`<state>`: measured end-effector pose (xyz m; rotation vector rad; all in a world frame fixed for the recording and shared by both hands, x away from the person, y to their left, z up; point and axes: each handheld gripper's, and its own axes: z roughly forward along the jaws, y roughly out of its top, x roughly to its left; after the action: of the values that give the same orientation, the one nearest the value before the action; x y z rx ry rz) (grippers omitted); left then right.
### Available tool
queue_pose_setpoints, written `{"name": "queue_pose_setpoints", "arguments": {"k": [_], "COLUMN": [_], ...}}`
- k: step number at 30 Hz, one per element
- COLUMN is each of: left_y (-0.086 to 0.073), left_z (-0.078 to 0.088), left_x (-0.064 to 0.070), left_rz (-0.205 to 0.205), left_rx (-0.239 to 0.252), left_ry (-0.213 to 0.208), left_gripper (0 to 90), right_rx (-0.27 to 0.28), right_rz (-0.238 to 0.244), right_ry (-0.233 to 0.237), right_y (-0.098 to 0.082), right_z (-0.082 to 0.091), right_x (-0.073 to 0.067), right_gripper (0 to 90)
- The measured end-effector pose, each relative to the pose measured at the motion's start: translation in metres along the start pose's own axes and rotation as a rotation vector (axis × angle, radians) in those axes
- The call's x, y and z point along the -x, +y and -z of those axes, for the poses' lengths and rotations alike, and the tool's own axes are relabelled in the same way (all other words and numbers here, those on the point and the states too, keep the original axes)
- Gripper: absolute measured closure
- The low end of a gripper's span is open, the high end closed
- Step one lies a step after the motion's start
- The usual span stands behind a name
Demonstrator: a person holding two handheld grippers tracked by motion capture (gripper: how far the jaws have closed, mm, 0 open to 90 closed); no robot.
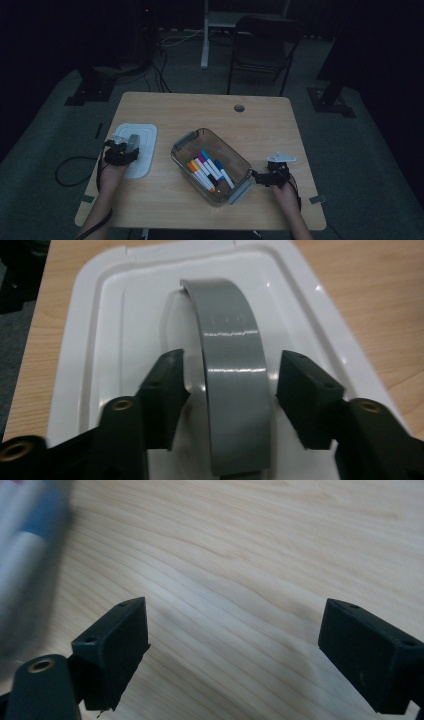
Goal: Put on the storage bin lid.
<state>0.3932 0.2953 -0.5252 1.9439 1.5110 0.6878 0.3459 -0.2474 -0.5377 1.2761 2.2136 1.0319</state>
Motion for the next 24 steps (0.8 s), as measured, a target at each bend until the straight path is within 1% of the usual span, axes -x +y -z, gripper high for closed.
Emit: {"name": "queue_pose_setpoints", "arguments": {"k": [1, 2, 3, 4, 5, 6, 7, 9, 11, 13, 16, 17, 19, 21, 24], "left_y": [0.000, 0.001, 0.000, 0.000, -0.001, -0.001, -0.002, -0.004, -0.006, -0.009, -0.013, -0.014, -0.016, -0.017, -0.018], "left_z": [0.000, -0.001, -0.001, -0.002, -0.001, -0.001, 0.000, 0.003, 0.007, 0.013, 0.021, 0.025, 0.031, 0.039, 0.050], "left_x": [0.000, 0.001, 0.001, 0.001, 0.000, 0.000, -0.001, -0.001, -0.002, -0.004, -0.006, -0.006, -0.006, -0.004, -0.002], "left_rz": [0.001, -0.006, -0.009, -0.004, 0.009, 0.019, 0.029, 0.029, 0.041, 0.054, 0.069, 0.068, 0.062, 0.052, 0.052], "left_rx": [0.000, -0.003, -0.007, -0.006, -0.004, -0.005, 0.001, 0.011, 0.022, 0.029, 0.040, 0.043, 0.047, 0.053, 0.061], "left_ry": [-0.003, 0.005, 0.013, 0.008, 0.006, 0.013, 0.015, 0.022, 0.019, 0.010, -0.002, -0.005, -0.009, -0.015, -0.029], "left_gripper": [54.9, 57.5, 63.4, 65.6, 66.1, 66.7, 67.5, 67.8, 68.0, 68.1, 68.2, 68.2, 68.2, 68.2, 68.3], "right_rx": [0.003, 0.006, 0.006, 0.003, 0.001, -0.002, -0.003, 0.001, 0.005, 0.000, 0.000, -0.002, -0.005, 0.003, 0.011], "right_rz": [0.004, 0.005, 0.009, 0.015, 0.020, 0.027, 0.033, 0.046, 0.054, 0.069, 0.056, 0.051, 0.060, 0.073, 0.096], "right_ry": [0.009, 0.026, 0.039, 0.048, 0.055, 0.073, 0.078, 0.102, 0.136, 0.129, 0.157, 0.166, 0.166, 0.169, 0.201], "right_y": [0.001, 0.002, 0.003, 0.003, 0.003, 0.004, 0.004, 0.004, 0.005, 0.005, 0.002, 0.001, -0.001, -0.002, -0.002], "right_z": [0.000, -0.001, -0.001, -0.002, -0.002, -0.003, -0.003, -0.005, -0.006, -0.006, -0.006, -0.006, -0.006, -0.006, -0.005], "right_x": [-0.002, -0.004, -0.007, -0.009, -0.011, -0.014, -0.016, -0.020, -0.024, -0.025, -0.024, -0.024, -0.024, -0.026, -0.029], "right_gripper": [12.2, 12.2, 12.2, 12.2, 12.2, 12.2, 12.2, 12.1, 13.0, 13.3, 13.3, 13.3, 13.3, 13.5, 13.4]}}
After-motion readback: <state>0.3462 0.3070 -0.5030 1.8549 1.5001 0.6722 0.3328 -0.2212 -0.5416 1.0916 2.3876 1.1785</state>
